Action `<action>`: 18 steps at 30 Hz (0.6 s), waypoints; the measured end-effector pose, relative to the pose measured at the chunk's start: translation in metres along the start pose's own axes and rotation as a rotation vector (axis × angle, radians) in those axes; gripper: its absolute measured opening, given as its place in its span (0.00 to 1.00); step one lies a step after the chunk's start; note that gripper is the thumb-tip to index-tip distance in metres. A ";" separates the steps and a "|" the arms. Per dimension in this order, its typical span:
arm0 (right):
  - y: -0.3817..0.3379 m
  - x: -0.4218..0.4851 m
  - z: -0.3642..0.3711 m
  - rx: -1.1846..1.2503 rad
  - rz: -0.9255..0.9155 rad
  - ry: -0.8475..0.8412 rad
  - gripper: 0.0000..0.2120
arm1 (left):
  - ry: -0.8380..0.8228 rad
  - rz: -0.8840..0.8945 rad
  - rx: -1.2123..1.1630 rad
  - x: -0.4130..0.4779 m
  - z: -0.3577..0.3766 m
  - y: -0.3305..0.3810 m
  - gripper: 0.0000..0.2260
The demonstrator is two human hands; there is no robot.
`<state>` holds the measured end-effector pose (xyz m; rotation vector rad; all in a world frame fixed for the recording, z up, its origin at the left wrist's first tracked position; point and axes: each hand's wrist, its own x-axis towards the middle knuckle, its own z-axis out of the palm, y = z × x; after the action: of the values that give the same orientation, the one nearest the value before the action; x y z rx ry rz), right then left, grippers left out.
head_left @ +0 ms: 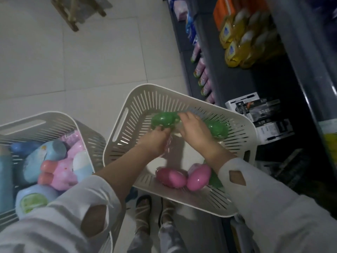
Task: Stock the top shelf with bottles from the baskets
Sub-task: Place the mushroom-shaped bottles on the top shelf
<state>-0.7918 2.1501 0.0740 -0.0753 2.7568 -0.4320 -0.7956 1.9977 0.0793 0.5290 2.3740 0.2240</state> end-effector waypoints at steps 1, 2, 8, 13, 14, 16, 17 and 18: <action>0.002 -0.008 0.000 0.001 0.010 0.011 0.21 | -0.012 0.021 -0.004 -0.001 0.002 0.003 0.20; 0.005 -0.015 0.002 0.010 0.013 0.007 0.20 | -0.015 0.035 -0.013 -0.002 0.003 0.004 0.21; 0.003 -0.033 0.012 0.121 -0.061 -0.221 0.27 | 0.004 0.049 -0.070 -0.006 -0.007 0.004 0.22; -0.002 -0.023 0.025 -0.062 -0.146 -0.235 0.27 | 0.218 0.088 0.034 0.008 -0.016 -0.015 0.19; -0.004 -0.020 0.027 -0.087 -0.168 -0.239 0.27 | 0.246 0.096 0.058 0.013 -0.017 -0.015 0.20; -0.005 -0.019 0.031 -0.089 -0.203 -0.232 0.27 | 0.258 0.094 0.092 0.023 -0.017 -0.014 0.23; -0.003 -0.020 0.032 -0.070 -0.217 -0.215 0.27 | 0.241 0.089 0.107 0.028 -0.017 -0.015 0.25; 0.001 -0.022 0.031 -0.043 -0.222 -0.199 0.27 | 0.211 0.085 0.120 0.033 -0.016 -0.015 0.27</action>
<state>-0.7605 2.1446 0.0527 -0.4149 2.5706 -0.3991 -0.8334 1.9980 0.0672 0.6933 2.5839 0.1840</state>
